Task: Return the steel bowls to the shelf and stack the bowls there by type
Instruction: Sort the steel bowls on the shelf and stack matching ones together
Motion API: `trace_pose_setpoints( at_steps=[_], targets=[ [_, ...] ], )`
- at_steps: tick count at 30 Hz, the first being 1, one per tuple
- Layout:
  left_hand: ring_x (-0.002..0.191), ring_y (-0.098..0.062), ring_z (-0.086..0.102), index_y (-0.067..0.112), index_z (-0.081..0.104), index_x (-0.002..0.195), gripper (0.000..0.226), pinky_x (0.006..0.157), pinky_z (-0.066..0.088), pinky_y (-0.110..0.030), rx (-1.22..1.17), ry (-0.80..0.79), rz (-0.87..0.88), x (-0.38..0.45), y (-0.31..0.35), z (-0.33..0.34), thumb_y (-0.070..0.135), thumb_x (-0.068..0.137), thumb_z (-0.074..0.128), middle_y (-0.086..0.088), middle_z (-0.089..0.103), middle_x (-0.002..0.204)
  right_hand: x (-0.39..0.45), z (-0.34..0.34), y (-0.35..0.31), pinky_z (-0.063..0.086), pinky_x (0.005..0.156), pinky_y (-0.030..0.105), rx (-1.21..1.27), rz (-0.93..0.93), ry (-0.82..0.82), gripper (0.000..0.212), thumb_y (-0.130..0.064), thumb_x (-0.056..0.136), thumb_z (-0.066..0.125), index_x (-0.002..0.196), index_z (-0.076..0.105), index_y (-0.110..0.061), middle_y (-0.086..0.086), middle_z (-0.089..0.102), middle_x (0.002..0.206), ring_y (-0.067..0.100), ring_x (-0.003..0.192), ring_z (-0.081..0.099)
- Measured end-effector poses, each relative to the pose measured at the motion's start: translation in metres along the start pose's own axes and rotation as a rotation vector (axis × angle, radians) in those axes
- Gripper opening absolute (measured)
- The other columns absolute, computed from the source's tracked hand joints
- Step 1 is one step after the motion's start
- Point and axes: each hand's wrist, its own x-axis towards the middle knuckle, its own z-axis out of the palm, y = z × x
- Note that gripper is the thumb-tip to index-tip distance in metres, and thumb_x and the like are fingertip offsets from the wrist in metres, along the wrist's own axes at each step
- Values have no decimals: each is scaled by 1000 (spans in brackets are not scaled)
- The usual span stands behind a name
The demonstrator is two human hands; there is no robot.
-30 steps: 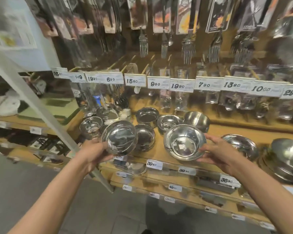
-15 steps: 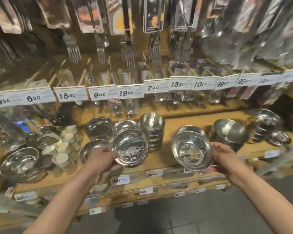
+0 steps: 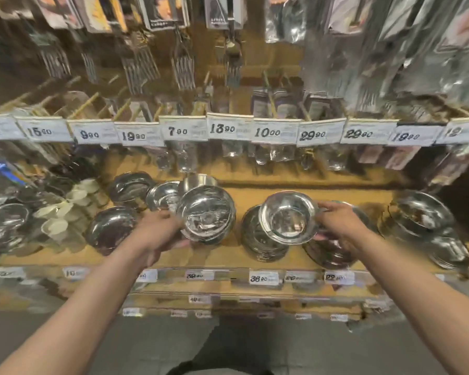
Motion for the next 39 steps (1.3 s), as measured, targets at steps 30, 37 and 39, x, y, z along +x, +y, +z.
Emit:
trace_pose_setpoints(
  at_steps=[30,37,39],
  targets=[
    [72,-26,74,-8,60,106,15,54,61,-22,-80,49,-107,-18,-12,43,-4,92,63,-22,77,84,96,13,12,45,60,19,-591,-287,-192,51,-43,90,70,134,63,-18,3,74,88,12,65,63],
    [73,-21,71,-6,63,112,19,59,63,-24,14,-93,-64,-7,14,98,0,94,63,-21,76,92,43,-44,8,55,68,22,-187,-222,-192,26,-30,98,62,122,71,-24,-9,73,97,8,79,67],
    [61,-16,68,-6,63,108,17,53,61,-22,32,-161,-46,-6,23,118,0,93,65,-14,74,74,23,-62,7,56,68,25,-58,-180,-220,25,-28,100,59,121,70,-20,2,73,108,13,86,67]
  ],
)
